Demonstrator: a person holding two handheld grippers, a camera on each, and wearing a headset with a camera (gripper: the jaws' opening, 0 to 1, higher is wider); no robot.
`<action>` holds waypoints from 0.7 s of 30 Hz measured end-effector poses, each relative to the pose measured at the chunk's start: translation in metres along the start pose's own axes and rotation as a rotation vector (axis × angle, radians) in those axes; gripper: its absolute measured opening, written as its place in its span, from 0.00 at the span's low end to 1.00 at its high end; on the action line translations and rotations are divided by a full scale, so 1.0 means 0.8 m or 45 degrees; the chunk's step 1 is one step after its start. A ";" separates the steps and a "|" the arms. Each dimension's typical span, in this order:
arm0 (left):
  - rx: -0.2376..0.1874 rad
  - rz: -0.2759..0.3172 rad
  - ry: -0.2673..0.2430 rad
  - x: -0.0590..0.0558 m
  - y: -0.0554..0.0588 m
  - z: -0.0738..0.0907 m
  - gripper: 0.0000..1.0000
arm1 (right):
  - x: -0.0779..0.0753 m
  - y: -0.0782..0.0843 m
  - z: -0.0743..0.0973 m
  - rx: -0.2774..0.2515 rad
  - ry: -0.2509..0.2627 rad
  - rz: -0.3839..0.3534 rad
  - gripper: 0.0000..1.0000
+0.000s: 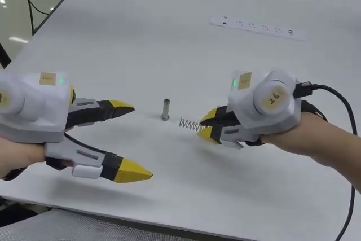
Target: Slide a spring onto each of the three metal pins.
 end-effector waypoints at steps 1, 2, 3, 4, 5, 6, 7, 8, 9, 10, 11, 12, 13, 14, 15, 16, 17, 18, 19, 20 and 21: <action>0.000 0.001 0.005 0.000 -0.001 -0.002 0.86 | 0.001 0.003 0.002 0.005 0.000 0.003 0.07; 0.000 0.001 0.009 -0.001 -0.001 -0.003 0.85 | 0.002 0.004 0.004 0.011 0.002 0.010 0.07; 0.004 0.001 0.020 -0.002 -0.002 -0.006 0.85 | 0.004 0.007 0.006 0.021 0.000 0.016 0.07; 0.008 0.001 0.028 -0.002 -0.002 -0.007 0.85 | 0.005 0.009 0.008 0.024 -0.004 0.019 0.07; 0.010 -0.002 0.034 -0.003 -0.003 -0.009 0.85 | 0.006 0.010 0.009 0.024 -0.005 0.022 0.07; 0.016 -0.006 0.043 -0.005 -0.003 -0.011 0.84 | 0.009 0.011 0.011 0.025 -0.008 0.026 0.07; 0.020 -0.010 0.047 -0.005 -0.004 -0.012 0.84 | 0.010 0.013 0.012 0.027 -0.011 0.029 0.07; 0.021 -0.013 0.054 -0.006 -0.005 -0.014 0.84 | 0.011 0.014 0.014 0.030 -0.013 0.035 0.07; 0.021 -0.014 0.057 -0.007 -0.006 -0.015 0.84 | 0.012 0.016 0.015 0.031 -0.016 0.042 0.07; 0.015 -0.014 0.063 -0.008 -0.006 -0.018 0.84 | 0.014 0.016 0.017 0.033 -0.021 0.054 0.07; 0.013 -0.015 0.063 -0.008 -0.007 -0.020 0.84 | 0.014 0.017 0.018 0.031 -0.022 0.059 0.07; 0.020 -0.025 0.071 -0.010 -0.007 -0.023 0.84 | 0.016 0.018 0.020 0.029 -0.026 0.066 0.07; 0.031 -0.030 0.081 -0.011 -0.007 -0.025 0.84 | 0.016 0.019 0.021 0.028 -0.029 0.069 0.07; 0.039 -0.038 0.087 -0.012 -0.007 -0.027 0.83 | 0.017 0.019 0.022 0.026 -0.031 0.073 0.07; 0.043 -0.047 0.088 -0.013 -0.007 -0.029 0.83 | 0.018 0.020 0.023 0.025 -0.033 0.076 0.07; 0.041 -0.054 0.092 -0.014 -0.009 -0.032 0.82 | 0.019 0.020 0.024 0.025 -0.038 0.082 0.07; 0.040 -0.055 0.099 -0.015 -0.009 -0.035 0.82 | 0.020 0.020 0.025 0.026 -0.041 0.091 0.07; 0.025 -0.057 0.109 -0.017 -0.011 -0.039 0.81 | 0.022 0.020 0.026 0.030 -0.041 0.107 0.07; 0.024 -0.058 0.116 -0.019 -0.011 -0.042 0.80 | 0.023 0.020 0.027 0.032 -0.041 0.114 0.07; 0.024 -0.058 0.129 -0.021 -0.012 -0.045 0.79 | 0.024 0.019 0.028 0.028 -0.047 0.119 0.07; 0.028 -0.076 0.138 -0.023 -0.012 -0.051 0.77 | 0.026 0.018 0.029 0.021 -0.051 0.127 0.07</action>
Point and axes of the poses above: the centre of the closed fingertips' face, and the gripper's own axes: z roughly backward along the fingers, x roughly to its left, y roughly out of its underside, the point moved 9 cm from there along z, roughly backward along the fingers, and after that the axes turned 9 degrees about z, right-handed, at the moved point
